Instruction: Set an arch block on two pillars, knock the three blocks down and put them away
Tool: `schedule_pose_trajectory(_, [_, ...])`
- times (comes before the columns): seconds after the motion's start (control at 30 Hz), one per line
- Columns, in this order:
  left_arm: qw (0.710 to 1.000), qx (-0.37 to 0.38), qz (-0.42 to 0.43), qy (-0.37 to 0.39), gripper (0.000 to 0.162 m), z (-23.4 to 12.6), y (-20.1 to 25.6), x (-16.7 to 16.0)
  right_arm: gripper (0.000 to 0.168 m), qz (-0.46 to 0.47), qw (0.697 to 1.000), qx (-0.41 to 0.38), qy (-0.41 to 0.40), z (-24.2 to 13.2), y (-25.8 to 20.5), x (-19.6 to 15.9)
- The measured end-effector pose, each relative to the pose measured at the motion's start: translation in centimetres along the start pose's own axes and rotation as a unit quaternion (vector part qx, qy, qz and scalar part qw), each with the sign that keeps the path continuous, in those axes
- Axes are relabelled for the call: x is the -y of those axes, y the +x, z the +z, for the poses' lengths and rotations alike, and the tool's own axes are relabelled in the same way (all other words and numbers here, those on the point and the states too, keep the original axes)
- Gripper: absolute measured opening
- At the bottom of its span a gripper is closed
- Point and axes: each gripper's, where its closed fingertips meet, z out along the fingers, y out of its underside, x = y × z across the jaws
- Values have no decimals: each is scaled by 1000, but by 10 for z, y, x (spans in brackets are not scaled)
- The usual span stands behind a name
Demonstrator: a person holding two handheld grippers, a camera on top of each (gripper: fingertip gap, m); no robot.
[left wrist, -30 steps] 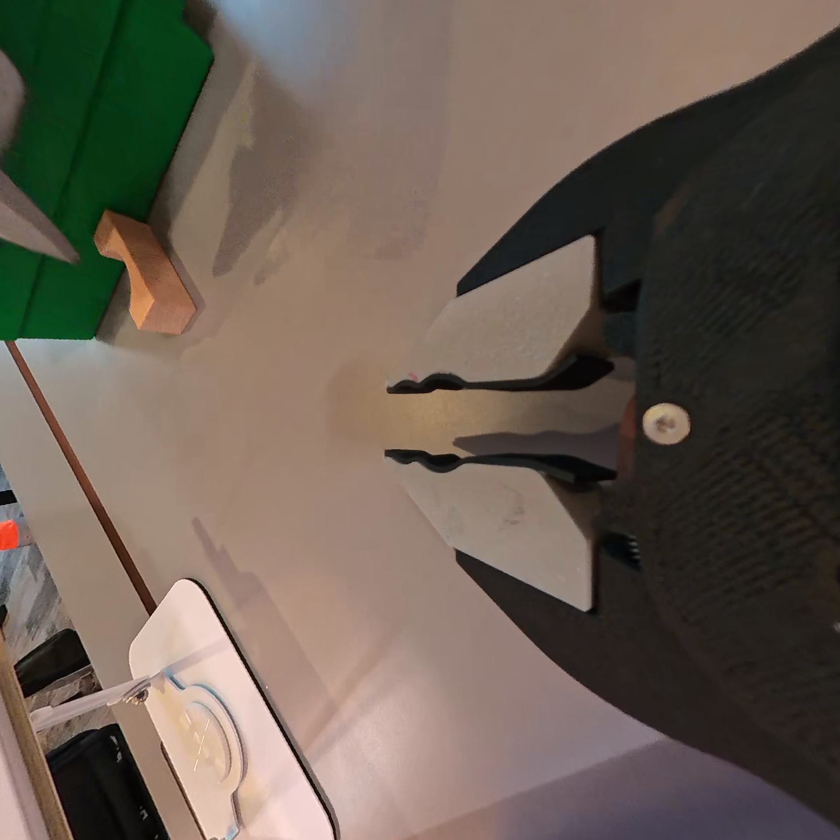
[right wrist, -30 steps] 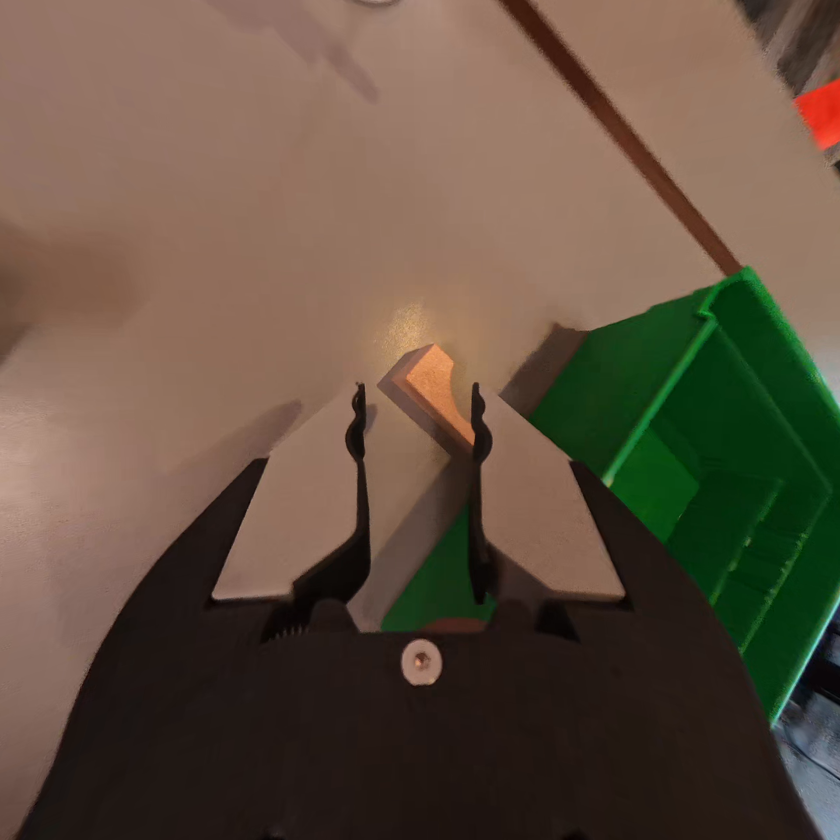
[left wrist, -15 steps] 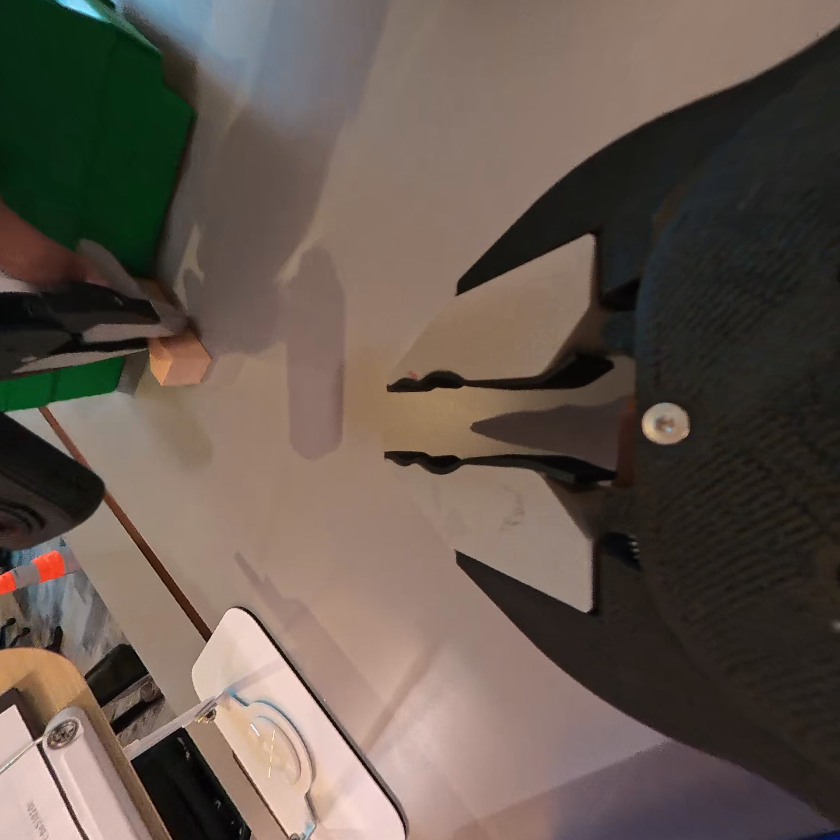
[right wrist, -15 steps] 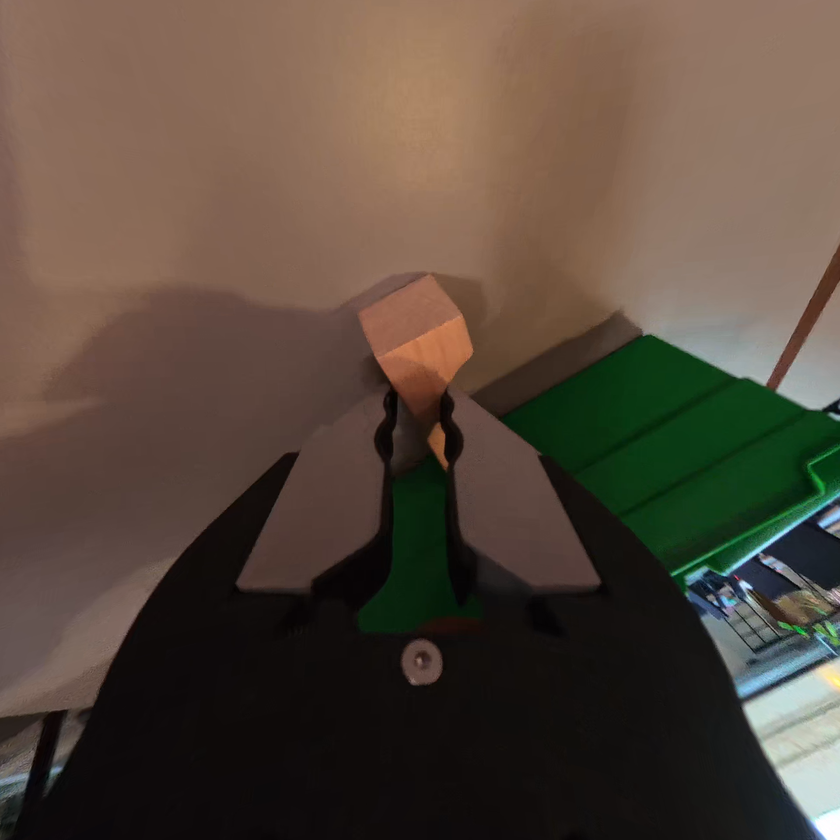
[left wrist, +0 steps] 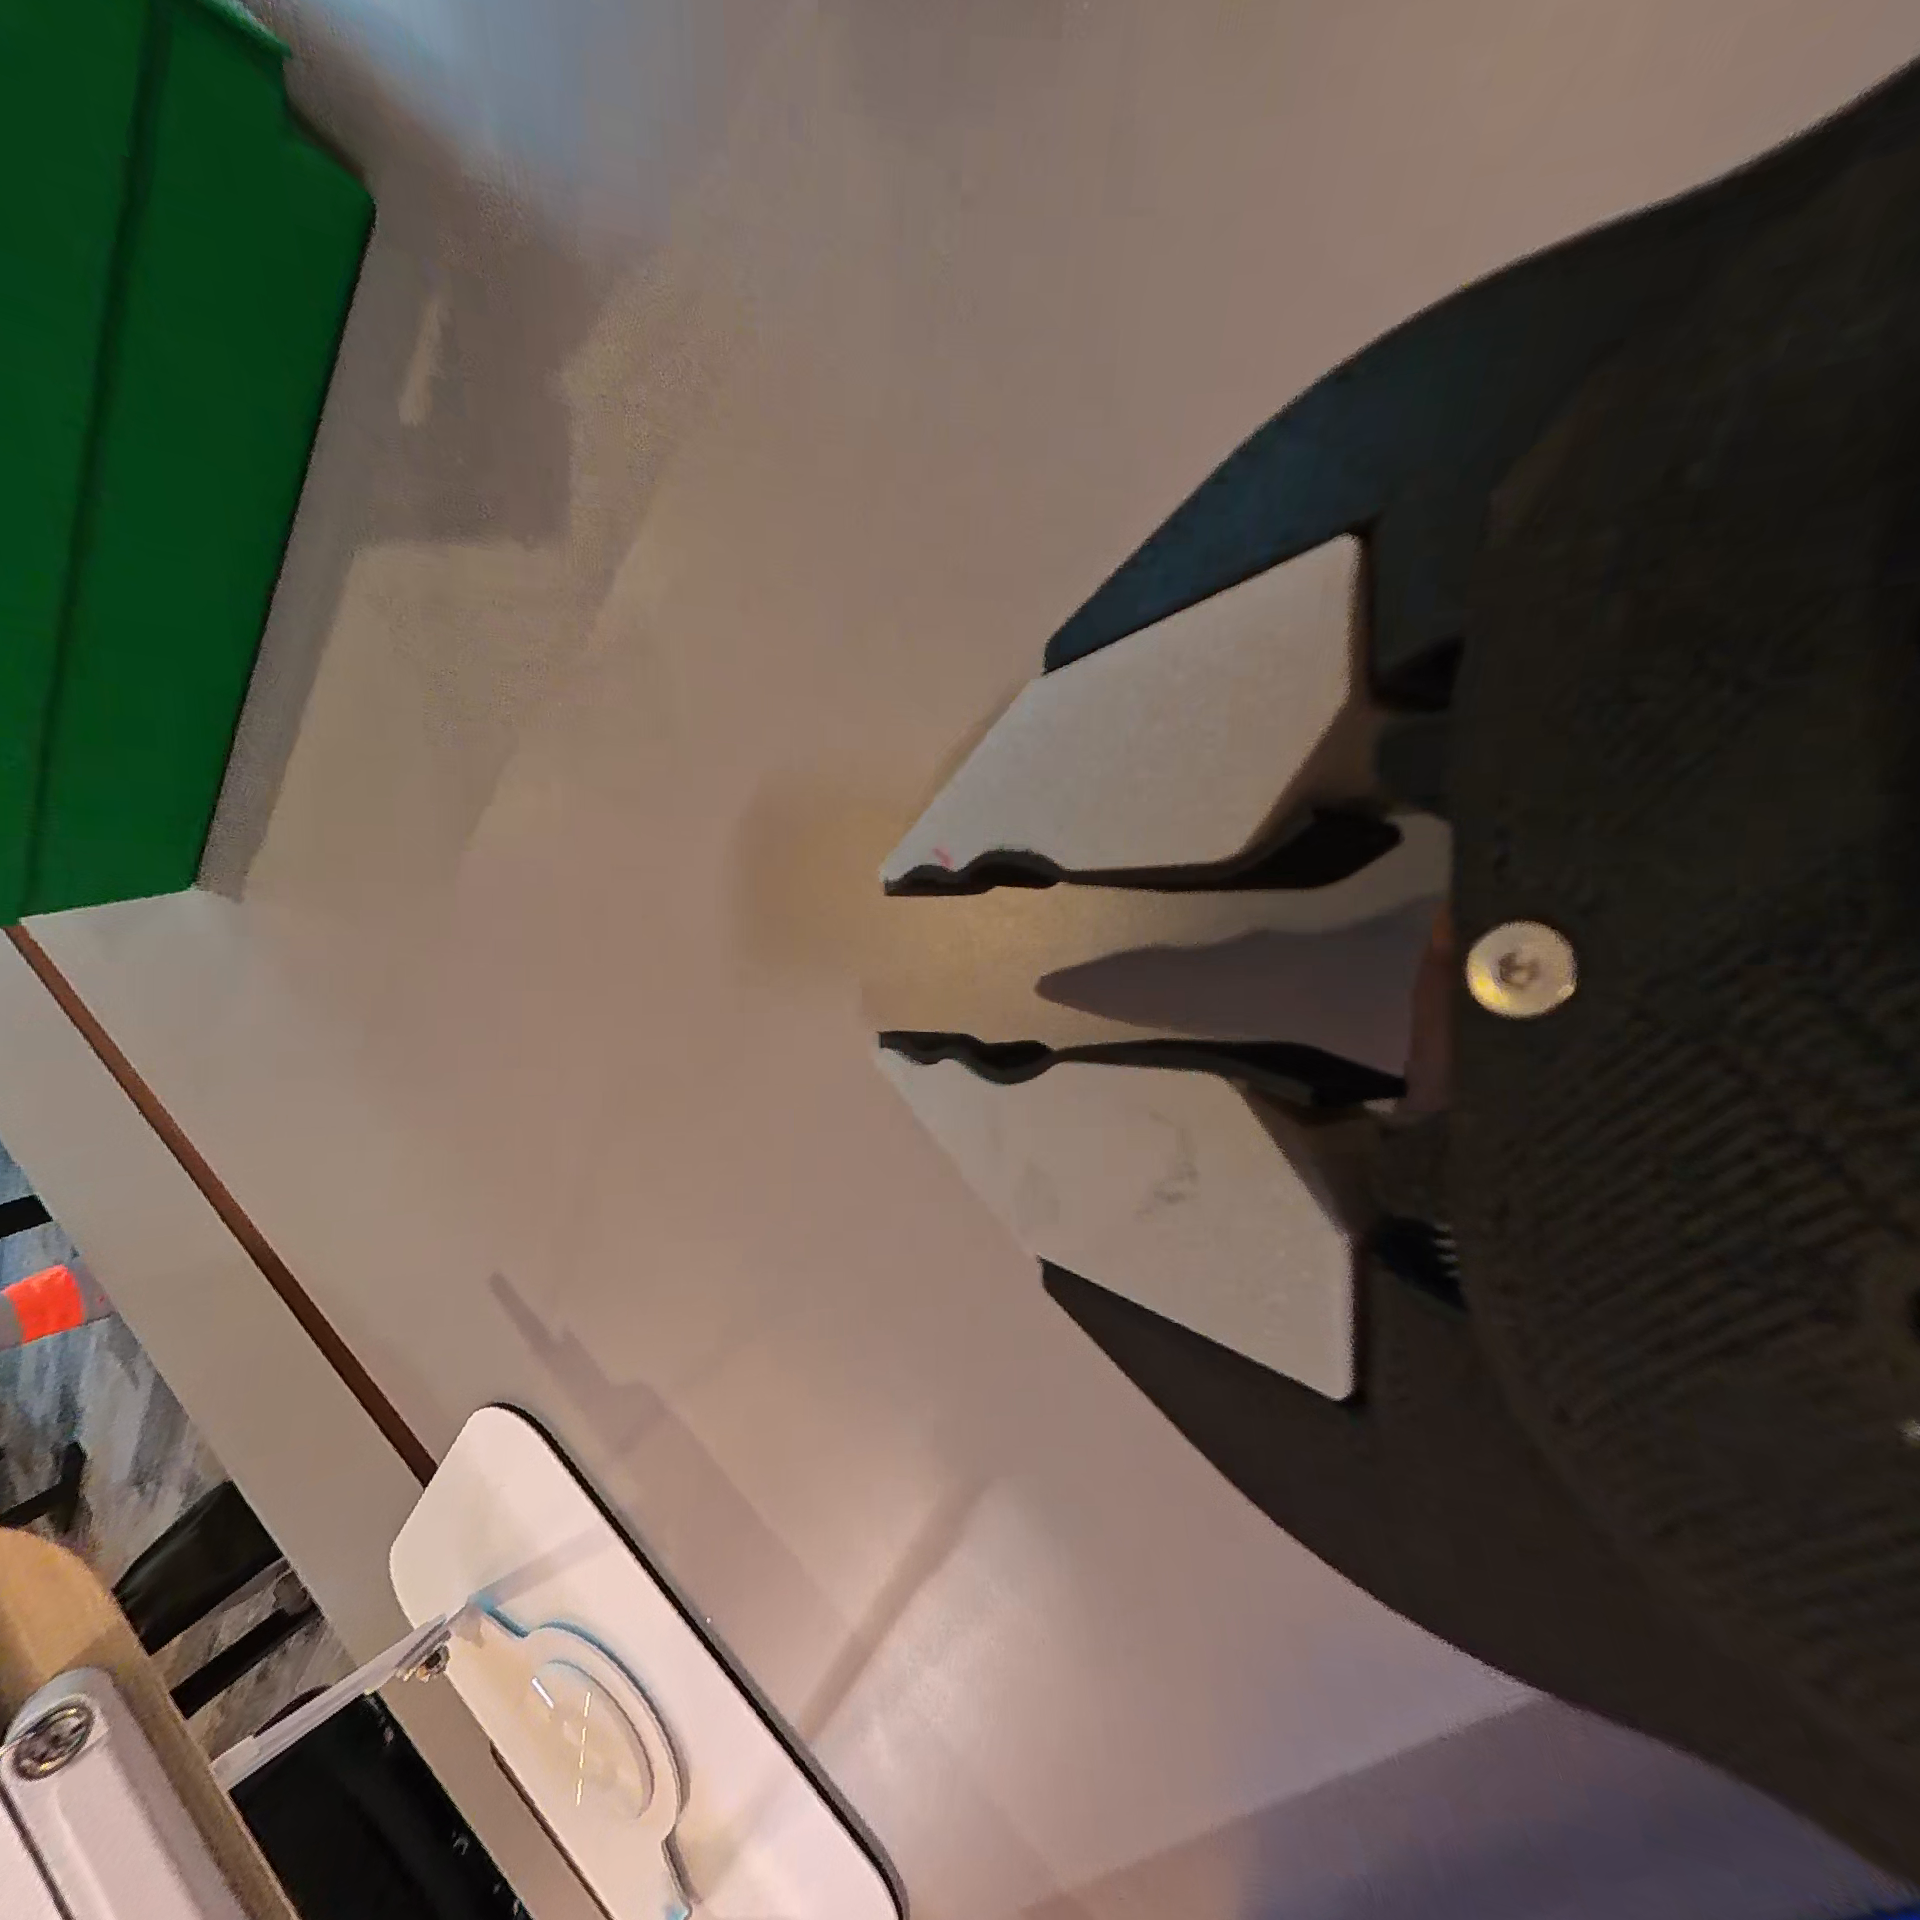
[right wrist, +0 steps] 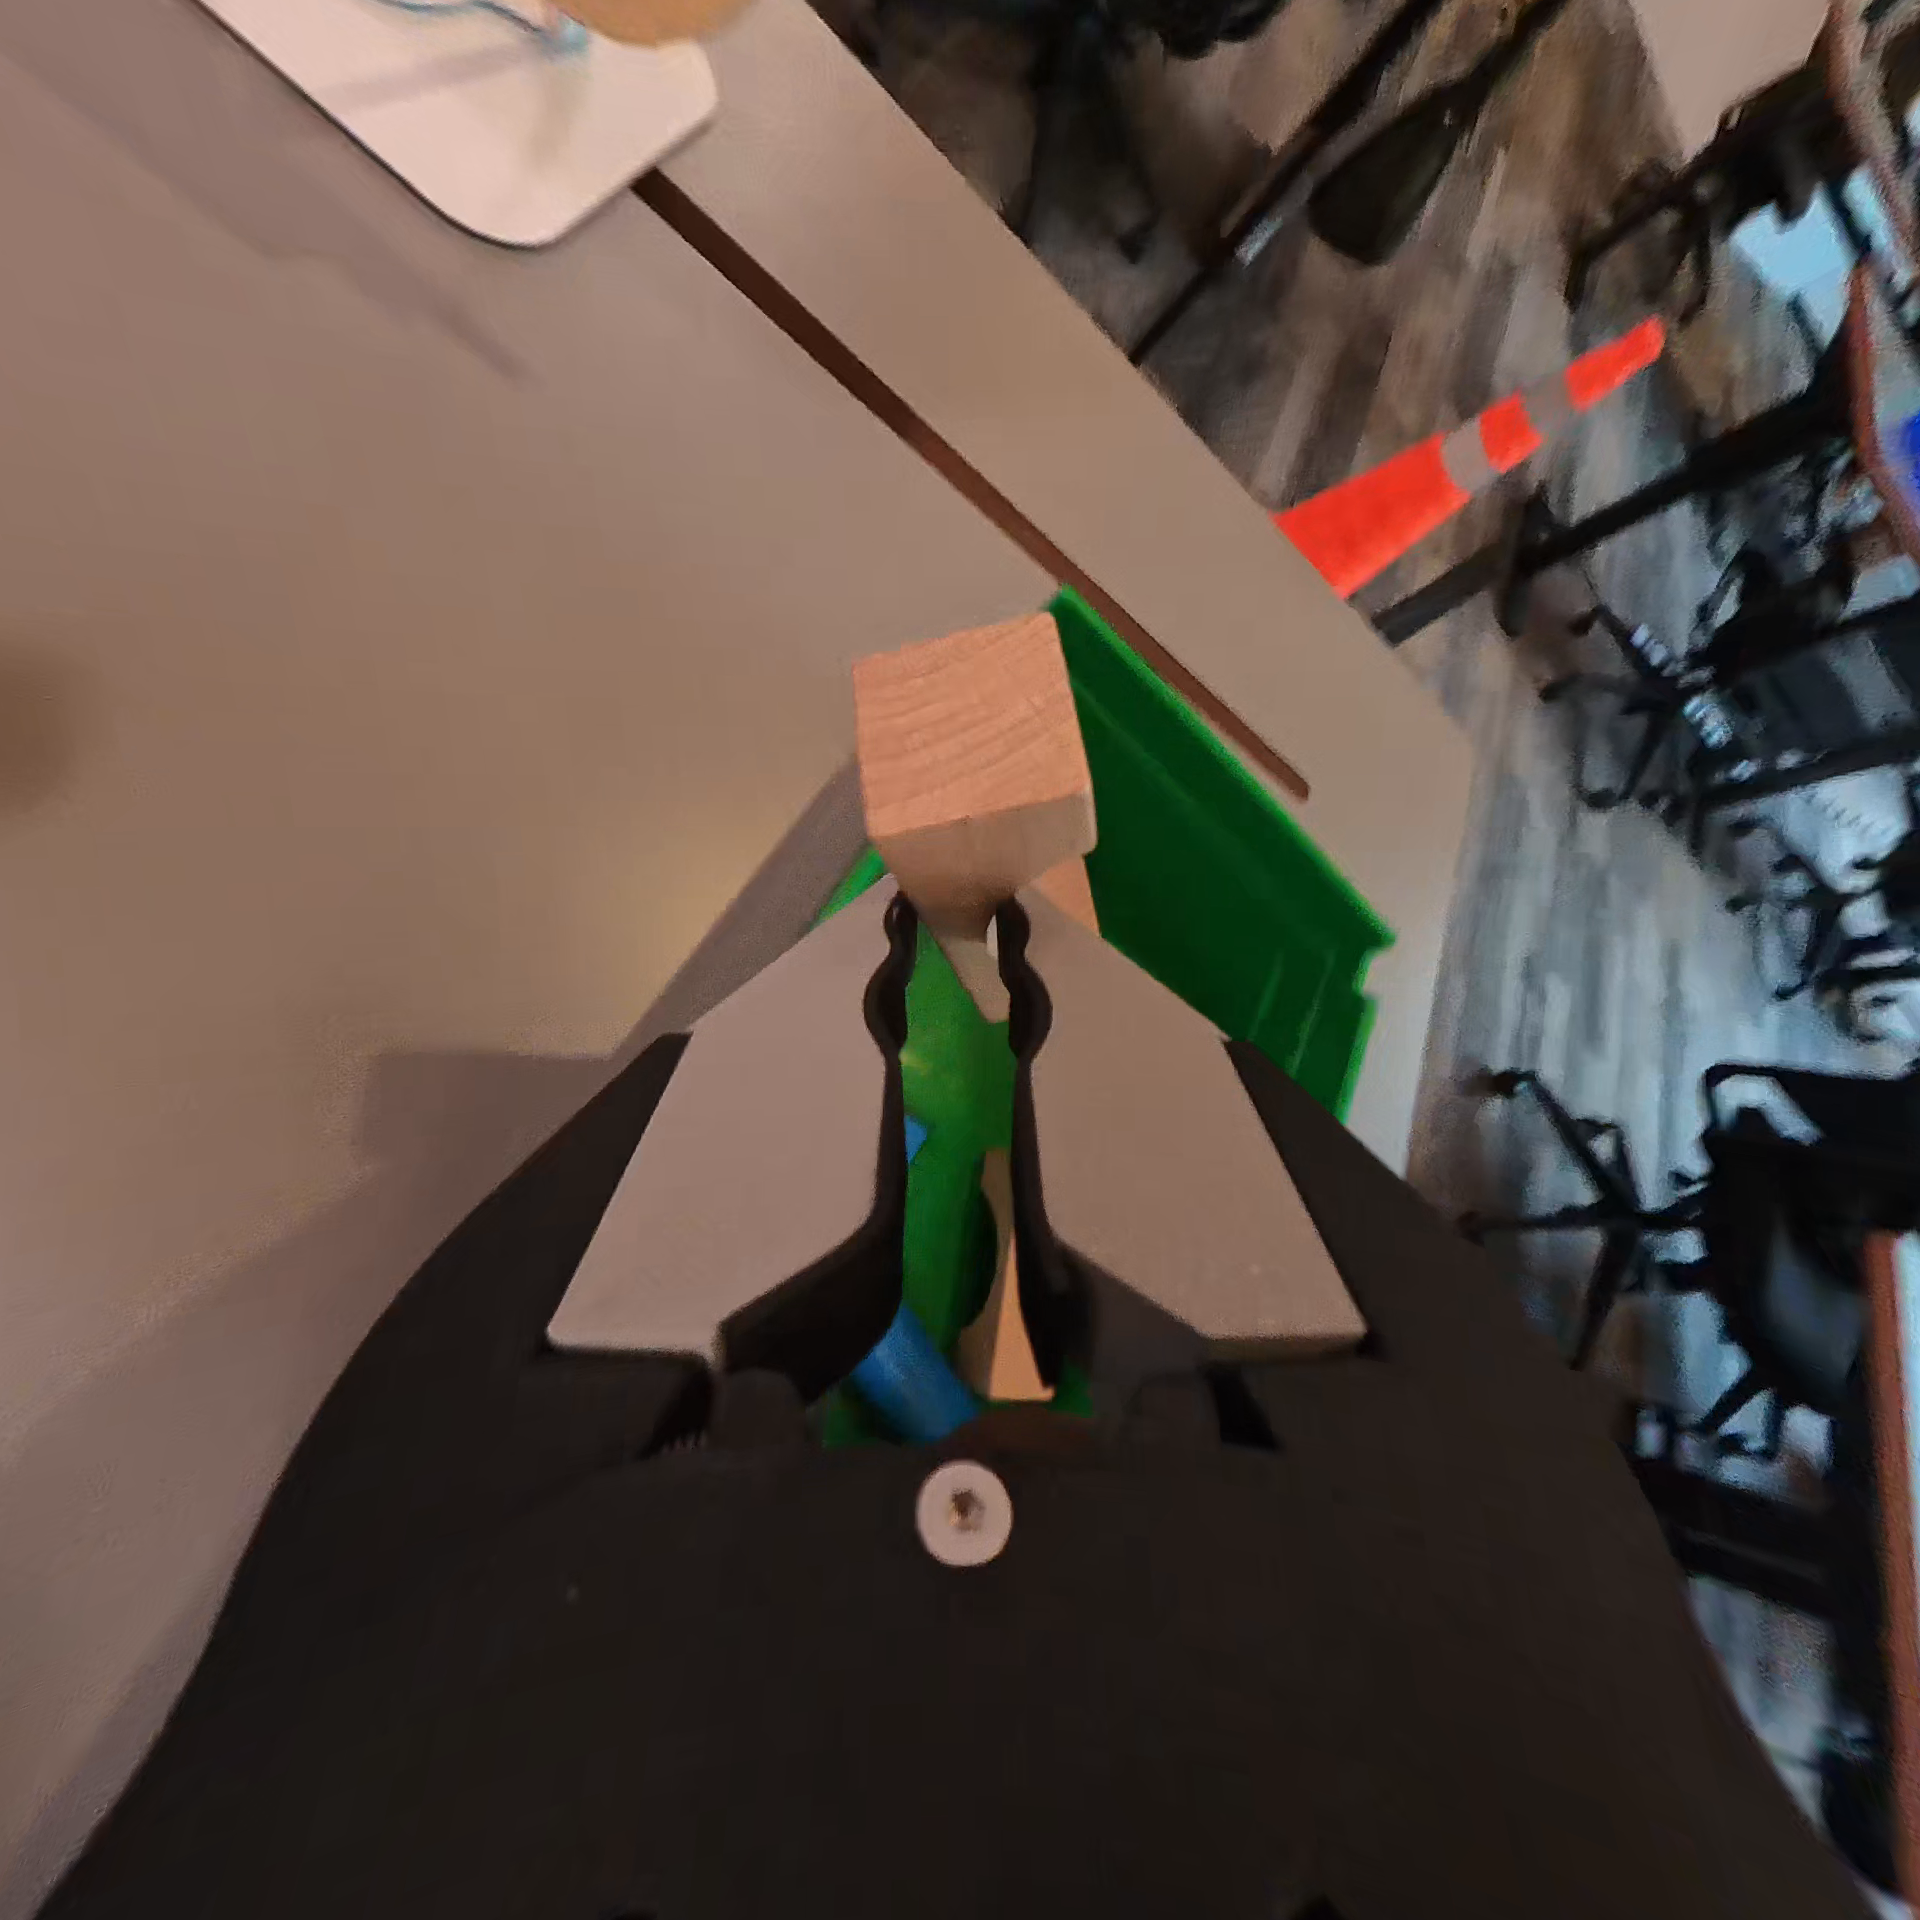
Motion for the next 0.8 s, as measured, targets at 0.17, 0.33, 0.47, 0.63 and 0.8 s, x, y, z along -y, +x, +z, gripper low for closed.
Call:
schedule_pose_trajectory(0.17, [1000, 10, 8, 7, 41, -1, 4, 0, 35, 71, 995, 39, -62, 19, 3, -70])
schedule_pose_trajectory(0.33, [999, 2, -12, 42, 54, -23, 25, 3, 38, 124, 991, 54, 10, -11, -5, -85])
schedule_pose_trajectory(0.47, [997, 14, 1, 73, 57, -68, 45, -8, 53, 161, 976, 125, 72, -42, -48, -104])
schedule_pose_trajectory(0.63, [987, 123, -1, 107, 57, -145, 18, -32, 75, 167, 966, 156, 124, -54, -95, -121])
schedule_pose_trajectory(0.8, [962, 244, -93, 76, 77, -192, -61, -60, 79, 198, 960, 138, 140, -35, -109, -111])
